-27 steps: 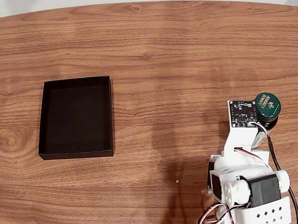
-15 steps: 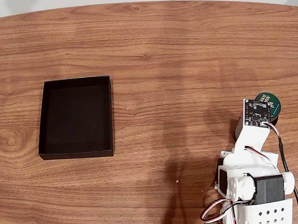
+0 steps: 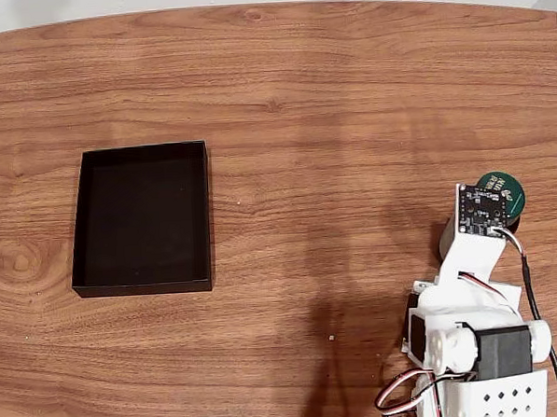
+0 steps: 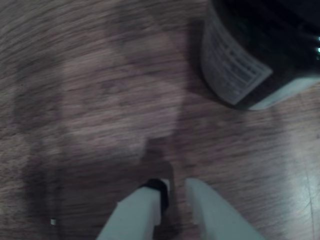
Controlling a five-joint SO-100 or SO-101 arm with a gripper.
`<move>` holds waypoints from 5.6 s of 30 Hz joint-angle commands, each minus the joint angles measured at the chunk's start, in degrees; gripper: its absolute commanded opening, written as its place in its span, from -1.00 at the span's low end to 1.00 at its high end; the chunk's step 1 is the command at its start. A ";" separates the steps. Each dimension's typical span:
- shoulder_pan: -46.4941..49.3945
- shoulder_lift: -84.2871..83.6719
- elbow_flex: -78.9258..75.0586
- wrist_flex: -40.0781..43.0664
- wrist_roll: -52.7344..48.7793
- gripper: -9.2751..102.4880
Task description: Pick up the pill bottle and place it in the black box.
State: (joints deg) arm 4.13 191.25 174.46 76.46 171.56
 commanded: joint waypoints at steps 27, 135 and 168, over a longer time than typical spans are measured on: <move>1.41 0.00 -0.88 9.58 -1.41 -0.83; 23.82 -26.19 -0.97 -42.10 14.68 0.25; 24.79 -36.21 -1.41 -56.51 14.06 0.23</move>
State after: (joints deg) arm 29.62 155.92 174.55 22.68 186.06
